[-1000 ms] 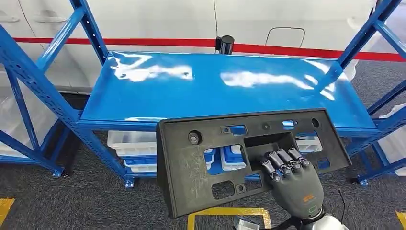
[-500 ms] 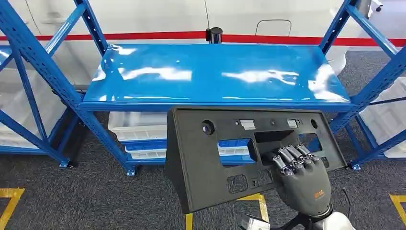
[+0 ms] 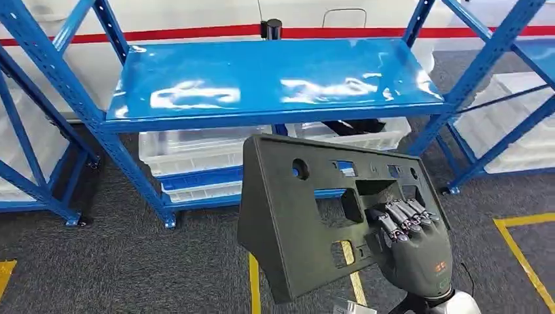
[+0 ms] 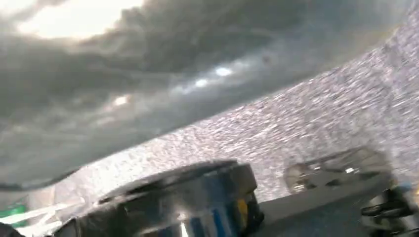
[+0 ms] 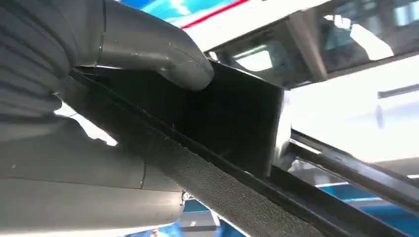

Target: Take the parts from the cabinet and place them on the table.

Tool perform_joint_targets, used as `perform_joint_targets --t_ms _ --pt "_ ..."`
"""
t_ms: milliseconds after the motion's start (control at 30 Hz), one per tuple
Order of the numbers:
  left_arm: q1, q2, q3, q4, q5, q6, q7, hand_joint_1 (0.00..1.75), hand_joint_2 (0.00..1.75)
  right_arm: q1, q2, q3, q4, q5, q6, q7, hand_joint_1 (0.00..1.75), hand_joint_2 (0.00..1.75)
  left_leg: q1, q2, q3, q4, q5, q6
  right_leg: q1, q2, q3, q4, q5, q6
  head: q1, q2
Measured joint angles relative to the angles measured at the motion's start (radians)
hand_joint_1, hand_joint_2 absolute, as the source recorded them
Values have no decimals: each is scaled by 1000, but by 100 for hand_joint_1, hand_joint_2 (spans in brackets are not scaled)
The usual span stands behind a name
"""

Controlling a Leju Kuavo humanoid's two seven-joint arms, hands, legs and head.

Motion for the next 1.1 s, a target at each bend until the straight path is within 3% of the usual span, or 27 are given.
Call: perform_joint_targets --t_ms 33,67,100,133,167,200,267,300,333,367,433,467,500,533,600,633,667,700,767,800,833,867,933,967,1000,1033,1100 --pt "0 0 0 1 -1 0 7 0 0 3 2 0 1 0 0 -2 175 175 0 14 -18 1 13 -2 -1 -2 30 -15 36 18 1 0" --pt "0 -1 0 1 -3 -3 13 0 0 4 4 -1 2 0 0 -8 175 175 2 28 -37 1 27 -6 -2 -11 83 -67 71 34 0 0" --pt "-1 -2 0 1 -4 -5 17 0 0 4 6 -1 2 1 0 -11 175 175 2 37 -49 1 38 -12 -1 -35 149 -146 79 38 0 0" --pt "-2 -2 0 0 -5 -6 17 0 0 3 8 -1 2 4 0 -16 175 175 -4 43 -50 4 48 -20 -1 -92 240 -257 42 30 2 0" --pt "0 -5 0 0 -5 -8 14 0 0 0 9 0 3 7 1 -20 175 175 -6 52 -54 5 53 -27 12 -107 306 -357 4 15 6 0" --pt "1 -5 0 1 -6 -9 13 0 0 3 12 0 3 8 1 -20 175 175 -7 63 -45 0 64 -33 12 -98 282 -345 6 3 -4 0" --pt "-2 -7 0 1 -5 -12 3 0 0 10 13 0 3 13 1 -22 175 175 -1 89 -40 -8 84 -47 17 -75 267 -340 19 -17 0 0" --pt "-1 -9 0 2 -3 -14 -3 0 0 14 13 0 3 16 1 -23 175 175 4 73 -45 -6 79 -57 9 -67 260 -344 33 -30 -3 0" --pt "-1 -8 2 2 -2 -15 -6 0 0 14 13 0 3 17 2 -25 175 175 7 21 -53 15 31 -64 4 -58 245 -343 45 -38 -5 0" --pt "0 -8 2 2 -2 -17 -10 0 0 13 13 1 3 18 4 -25 175 175 7 -13 -62 62 -35 -62 5 -48 233 -342 56 -50 -8 0" --pt "3 -8 5 2 -1 -18 -12 0 0 14 13 0 3 18 4 -25 175 175 4 -38 -92 213 -147 -60 12 -23 204 -340 81 -62 -12 0" --pt "3 -8 8 2 -1 -18 -12 0 0 14 14 1 3 18 4 -25 175 175 3 -40 -99 279 -166 -57 18 -9 193 -338 94 -64 -11 0" --pt "3 -7 9 2 -1 -18 -13 0 0 15 14 1 3 18 4 -25 175 175 2 -40 -89 300 -152 -53 21 5 176 -334 107 -63 -11 0" --pt "3 -7 9 2 -1 -18 -13 0 0 16 14 1 3 18 4 -25 175 175 2 -41 -59 280 -122 -48 22 19 159 -330 116 -61 -11 0" --pt "2 -7 9 2 -1 -18 -13 0 0 16 14 1 3 18 4 -25 175 175 1 -62 57 133 -73 -36 23 45 130 -320 132 -56 -12 0" --pt "1 -7 9 2 -1 -18 -15 0 0 16 14 1 3 16 4 -25 175 175 1 -104 113 51 -82 -28 20 55 120 -314 139 -51 -12 0" --pt "2 -6 9 2 0 -22 -18 0 0 15 14 1 3 11 6 -28 175 175 2 -136 141 2 -98 -24 27 62 108 -309 145 -42 -11 0" --pt "1 -8 10 2 0 -29 -21 0 0 10 13 2 3 1 17 -34 175 175 -1 -129 139 -8 -99 -27 20 71 104 -310 157 -37 -10 0" --pt "-3 -8 10 2 0 -37 -24 0 0 -4 11 5 4 -17 42 -43 175 175 -14 -107 131 -9 -90 -16 12 92 95 -318 176 -19 -11 0" --pt "-2 -10 10 2 2 -39 -24 0 0 -13 8 9 7 -24 58 -44 175 175 -5 -89 111 -23 -71 -8 25 109 85 -319 187 -8 -11 0" --pt "-6 -10 10 3 8 -39 -24 0 0 -18 6 12 10 -27 69 -45 175 175 -3 -72 109 -24 -57 -2 15 70 68 -300 161 -19 -15 0" --pt "-6 -10 12 2 10 -38 -25 0 0 -32 1 16 12 -28 78 -45 175 175 -2 -61 92 -25 -46 9 18 35 46 -260 112 -30 -2 0" --pt "-4 -8 14 2 11 -37 -27 0 0 -48 -2 22 17 -27 86 -37 175 175 -2 -30 63 -25 -25 7 15 4 8 -123 15 -35 0 0" --pt "-2 -7 16 2 15 -34 -27 0 0 -48 -5 24 17 -22 87 -32 175 175 -2 -14 46 -24 -13 6 12 -1 -3 -56 -6 -26 0 0" --pt "-2 -6 18 2 16 -34 -27 0 0 -48 -9 26 17 -19 87 -29 175 175 -1 1 30 -24 -2 3 7 -3 -1 -18 2 -12 5 0" --pt "-2 -6 19 2 16 -34 -27 0 0 -48 -13 27 18 -18 87 -27 175 175 0 16 15 -23 8 0 1 -5 16 -15 29 8 4 0" --pt "-2 -6 19 2 16 -34 -27 0 0 -48 -17 29 18 -18 87 -26 175 175 5 42 -12 -21 31 -11 -11 -24 113 -119 94 44 5 0"
